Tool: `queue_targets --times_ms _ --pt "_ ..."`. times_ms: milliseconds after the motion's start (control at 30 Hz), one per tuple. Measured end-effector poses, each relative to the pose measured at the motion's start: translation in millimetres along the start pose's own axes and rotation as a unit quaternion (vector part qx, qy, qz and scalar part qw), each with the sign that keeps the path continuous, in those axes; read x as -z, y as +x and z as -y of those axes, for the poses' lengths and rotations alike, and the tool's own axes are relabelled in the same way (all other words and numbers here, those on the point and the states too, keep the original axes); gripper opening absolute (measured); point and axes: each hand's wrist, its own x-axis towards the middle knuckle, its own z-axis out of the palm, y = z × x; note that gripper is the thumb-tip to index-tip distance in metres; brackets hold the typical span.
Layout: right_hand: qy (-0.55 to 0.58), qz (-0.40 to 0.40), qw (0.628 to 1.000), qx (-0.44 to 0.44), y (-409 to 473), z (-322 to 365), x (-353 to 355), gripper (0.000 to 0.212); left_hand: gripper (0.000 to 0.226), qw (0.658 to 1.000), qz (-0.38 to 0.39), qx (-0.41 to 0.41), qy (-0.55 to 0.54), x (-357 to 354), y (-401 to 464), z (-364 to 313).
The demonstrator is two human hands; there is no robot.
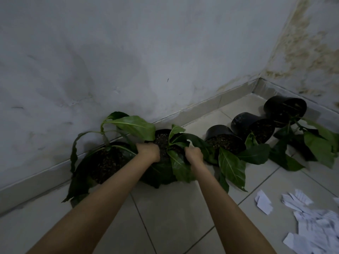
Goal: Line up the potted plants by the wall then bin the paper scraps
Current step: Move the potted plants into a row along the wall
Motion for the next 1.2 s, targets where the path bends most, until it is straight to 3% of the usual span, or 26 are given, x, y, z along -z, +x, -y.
queue_targets --times_ms 167,300,367,467,500,533,600,667,733,767,800,900,1067,1200 --pt "-0.023 0.028 0.999 0.022 -3.3 -4.8 1.9 0.030 0.034 0.995 -0.016 -0.067 0.067 -7.5 -10.0 -24.9" --pt "-0.105 0.005 0.994 0.013 6.5 -12.3 -2.7 0.021 0.044 0.992 0.061 -0.111 0.021 -18.3 -15.0 -26.7" --pt "-0.123 -0.012 0.992 0.036 2.1 -11.3 -1.5 0.022 0.044 0.988 0.116 -0.103 -0.016 -21.3 -17.2 -24.4" --pt "-0.111 -0.013 0.991 0.072 -0.8 -10.2 -1.9 0.028 0.045 0.962 0.141 -0.066 -0.222 -24.5 -20.0 -24.7" --pt "-0.099 -0.006 0.992 0.074 -0.2 -10.0 -2.8 0.029 0.047 0.938 0.127 -0.039 -0.320 -27.2 -20.0 -24.2" --pt "-0.088 -0.003 0.993 0.078 1.7 -9.9 -4.5 0.030 0.051 0.893 0.120 -0.003 -0.434 -31.0 -17.6 -24.4" --pt "-0.077 -0.003 0.994 0.074 5.0 -7.4 -8.3 0.030 0.044 0.751 0.149 0.025 -0.643 -37.6 -12.2 -26.0" --pt "-0.067 -0.001 0.995 0.074 8.0 -4.3 -10.9 0.029 0.026 0.573 0.153 0.040 -0.804 -39.8 -9.4 -28.1" --pt "-0.074 0.001 0.994 0.081 9.9 -0.4 -11.6 0.029 0.024 0.469 0.116 0.063 -0.873 -39.9 -3.9 -29.7" --pt "-0.080 -0.001 0.993 0.085 11.0 1.6 -11.6 0.029 0.024 0.442 0.097 0.072 -0.889 -39.0 -2.4 -29.4" --pt "-0.087 -0.002 0.992 0.089 12.9 3.7 -11.5 0.028 0.027 0.430 0.083 0.078 -0.895 -38.6 -1.6 -29.2" --pt "-0.107 0.006 0.990 0.088 16.3 10.3 -12.0 0.028 0.036 0.454 0.077 0.114 -0.880 -43.6 3.5 -28.6" --pt "-0.133 0.035 0.986 0.098 19.0 19.4 -14.0 0.033 0.038 0.464 0.064 0.102 -0.878 -41.8 3.8 -30.6" --pt "-0.167 0.047 0.977 0.127 21.1 21.6 -13.7 0.034 0.028 0.551 0.067 0.095 -0.826 -48.7 13.1 -25.4"
